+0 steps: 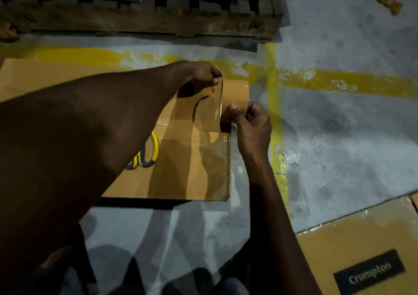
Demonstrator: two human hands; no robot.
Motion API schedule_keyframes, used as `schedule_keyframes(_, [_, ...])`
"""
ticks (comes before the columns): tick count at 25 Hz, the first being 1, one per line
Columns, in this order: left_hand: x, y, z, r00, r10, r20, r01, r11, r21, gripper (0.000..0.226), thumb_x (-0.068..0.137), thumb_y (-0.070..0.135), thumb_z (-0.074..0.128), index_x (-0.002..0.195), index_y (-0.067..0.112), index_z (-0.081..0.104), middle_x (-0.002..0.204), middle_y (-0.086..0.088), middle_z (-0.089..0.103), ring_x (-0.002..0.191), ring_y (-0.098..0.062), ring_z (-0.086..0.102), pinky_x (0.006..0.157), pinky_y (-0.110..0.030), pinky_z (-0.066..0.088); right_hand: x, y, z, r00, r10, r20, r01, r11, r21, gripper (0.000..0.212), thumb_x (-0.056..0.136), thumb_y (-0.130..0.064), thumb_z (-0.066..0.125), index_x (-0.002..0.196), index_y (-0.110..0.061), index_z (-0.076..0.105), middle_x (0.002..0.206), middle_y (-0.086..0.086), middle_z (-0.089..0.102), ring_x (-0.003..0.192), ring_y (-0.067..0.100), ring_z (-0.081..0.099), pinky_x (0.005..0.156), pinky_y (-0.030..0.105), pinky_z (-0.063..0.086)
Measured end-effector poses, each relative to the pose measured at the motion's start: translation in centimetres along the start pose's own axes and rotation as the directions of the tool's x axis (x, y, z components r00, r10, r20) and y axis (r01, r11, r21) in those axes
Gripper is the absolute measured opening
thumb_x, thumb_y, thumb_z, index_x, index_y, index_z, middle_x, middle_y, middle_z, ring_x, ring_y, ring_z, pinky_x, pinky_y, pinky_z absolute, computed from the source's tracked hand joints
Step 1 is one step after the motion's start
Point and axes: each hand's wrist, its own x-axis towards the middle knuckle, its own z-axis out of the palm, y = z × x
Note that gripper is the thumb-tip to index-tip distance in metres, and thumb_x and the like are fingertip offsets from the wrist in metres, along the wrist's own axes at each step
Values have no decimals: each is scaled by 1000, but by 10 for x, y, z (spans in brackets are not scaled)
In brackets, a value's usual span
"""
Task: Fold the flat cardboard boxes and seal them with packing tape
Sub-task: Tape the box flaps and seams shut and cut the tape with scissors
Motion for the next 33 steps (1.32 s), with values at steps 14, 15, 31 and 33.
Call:
schedule_keyframes(14, [-5,-5,10,984,68,-165,-54,994,90,41,101,21,49,140,9,50,145,-13,48,131,-31,44,103,-34,36,-114,31,-33,998,50,-48,-48,998,40,45,80,-44,62,68,-2,51,60,15,47,56,20,42,51,43,36])
schedule_keyframes(15, [-5,-5,10,984,69,-164,-55,994,90,41,101,21,49,140,9,49,145,-13,48,131,-31,45,103,-35,36,-120,33,-37,998,47,-43,-45,998,37,41,78,-44,62,69,-5,53,60,13,50,55,22,44,51,42,38])
schedule_keyframes(31, [-3,-10,20,976,37,-213,-22,997,73,40,102,27,43,141,21,47,144,-12,48,132,-32,42,110,-47,31,-204,84,-33,954,230,-192,-271,937,-222,56,85,-65,43,65,-15,57,53,0,57,56,10,56,50,20,36])
schedule_keyframes(33, [1,-12,19,974,49,-219,-33,997,75,40,102,27,44,141,20,48,143,-12,49,131,-32,44,109,-45,33,-205,90,-30,954,232,-192,-267,946,-183,54,86,-64,44,64,-16,54,52,-1,54,52,11,52,51,28,39])
